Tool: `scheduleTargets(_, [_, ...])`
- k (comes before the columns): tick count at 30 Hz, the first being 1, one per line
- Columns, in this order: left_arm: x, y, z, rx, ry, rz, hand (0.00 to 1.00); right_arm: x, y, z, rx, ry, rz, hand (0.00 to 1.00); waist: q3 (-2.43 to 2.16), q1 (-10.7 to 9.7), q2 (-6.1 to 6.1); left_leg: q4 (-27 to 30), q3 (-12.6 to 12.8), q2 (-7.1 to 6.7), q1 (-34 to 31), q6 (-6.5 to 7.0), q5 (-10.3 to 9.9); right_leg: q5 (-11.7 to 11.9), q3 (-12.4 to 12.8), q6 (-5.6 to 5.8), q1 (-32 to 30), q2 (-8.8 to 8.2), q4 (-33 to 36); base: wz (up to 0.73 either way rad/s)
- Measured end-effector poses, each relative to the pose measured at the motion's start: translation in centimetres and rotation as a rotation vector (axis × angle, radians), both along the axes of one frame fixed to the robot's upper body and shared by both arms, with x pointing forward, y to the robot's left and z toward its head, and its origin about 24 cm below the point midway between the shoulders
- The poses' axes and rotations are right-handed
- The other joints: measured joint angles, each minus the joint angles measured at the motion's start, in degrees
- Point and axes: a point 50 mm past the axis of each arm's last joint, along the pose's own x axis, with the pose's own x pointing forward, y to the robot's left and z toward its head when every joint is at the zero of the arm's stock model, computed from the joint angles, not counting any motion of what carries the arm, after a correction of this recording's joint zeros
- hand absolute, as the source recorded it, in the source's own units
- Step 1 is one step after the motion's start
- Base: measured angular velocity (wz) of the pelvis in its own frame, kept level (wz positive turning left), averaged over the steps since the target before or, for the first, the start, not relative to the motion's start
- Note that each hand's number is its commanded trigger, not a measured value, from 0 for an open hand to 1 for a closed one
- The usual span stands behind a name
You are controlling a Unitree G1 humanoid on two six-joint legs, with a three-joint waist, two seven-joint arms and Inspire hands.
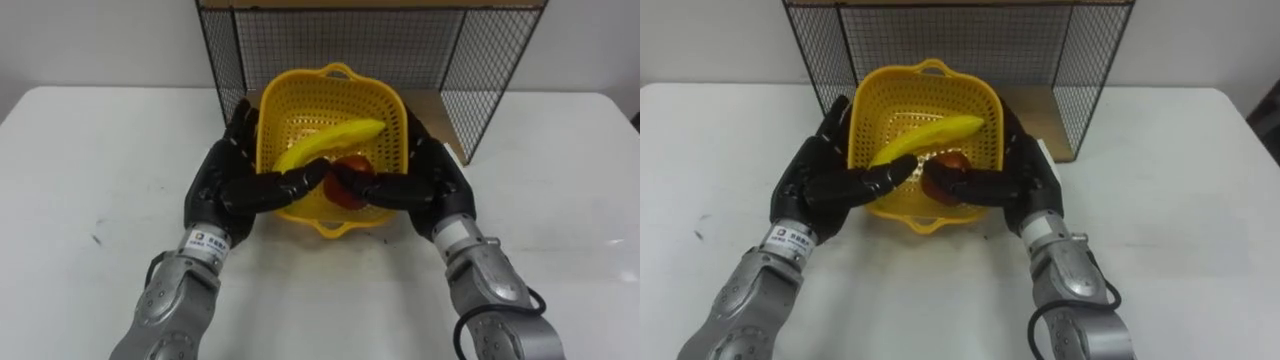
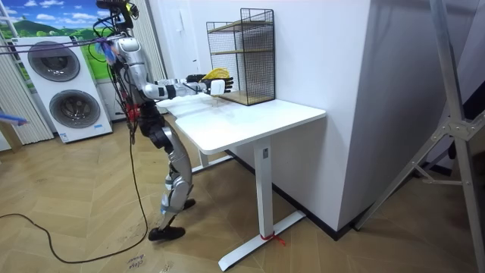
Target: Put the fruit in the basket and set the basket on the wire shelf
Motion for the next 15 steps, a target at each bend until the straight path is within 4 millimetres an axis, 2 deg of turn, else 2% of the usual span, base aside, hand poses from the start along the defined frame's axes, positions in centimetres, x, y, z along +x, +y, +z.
scheduleTargets(1, [0.1,0.0,0.1,0.003,-0.005,0.002,0.0,0.0,0.0,0.0,-0.006,0.0,-0.003,0.0,0.21,0.41,0.36,-0.59,-0.31,0.19,0.75,0.28,-0.18,0.61,-0.02,0.28,-0.39,0.36,0.68,-0.16])
scheduleTargets(3, [0.3,0.0,0.3,0.007,-0.007,0.013,0.0,0.3,0.1,0.3,-0.014,-0.012,-0.012,0.0,0.53,0.64,0.94,-1.96,-0.54,0.51,1.59,0.45,-0.15,-1.25,0.21,-0.19,-1.62,1.24,-1.74,-0.16])
scheduleTargets(5, [0.4,-0.2,0.4,0.026,-0.015,0.007,0.0,0.3,-0.1,0.3,-0.017,-0.015,-0.018,0.0,0.68,-0.07,1.22,-3.36,-0.44,0.68,2.87,0.62,-0.03,-2.74,-0.2,-0.74,-2.33,2.95,-11.55,-0.02])
scheduleTargets(6, [0.4,-0.2,0.4,0.03,-0.016,0.007,0.0,0.3,-0.1,0.4,-0.018,-0.016,-0.019,0.0,0.65,-0.31,1.17,-3.57,-0.36,0.64,3.13,0.61,-0.03,-2.11,-0.3,-1.07,-2.18,3.41,-15.13,0.09])
scheduleTargets(7, [0.4,-0.3,0.4,0.037,-0.014,0.007,0.0,0.4,-0.1,0.4,-0.021,-0.017,-0.017,0.0,0.53,-1.0,1.51,-3.7,-0.74,0.59,3.41,0.53,-0.08,0.47,-0.91,-1.81,-1.87,4.26,-18.78,0.06])
scheduleTargets(8, [0.4,-0.6,0.4,0.032,-0.014,0.0,0.0,0.4,-0.2,0.4,-0.026,-0.018,-0.018,0.0,0.11,-1.1,2.21,-4.53,-0.73,1.04,3.79,0.33,0.04,1.51,-1.44,-2.11,-1.04,4.8,-20.92,0.0])
scheduleTargets(11, [1.0,-0.8,0.8,0.032,-0.032,-0.006,0.0,0.9,-0.7,1.0,-0.024,-0.036,-0.039,0.0,0.19,-0.75,2.27,-7.69,-0.22,1.83,4.83,-0.17,1.73,3.71,-1.22,-2.56,0.2,5.46,-25.03,-0.13])
scheduleTargets(15, [1.1,-0.8,0.9,0.049,-0.036,-0.008,0.0,1.2,-0.6,1.4,-0.025,-0.049,-0.044,0.0,0.11,-0.01,2.26,-11.07,0.63,2.99,7.29,-0.64,2.69,6.31,-0.4,-3.1,2.68,7.39,-29.21,-0.22])
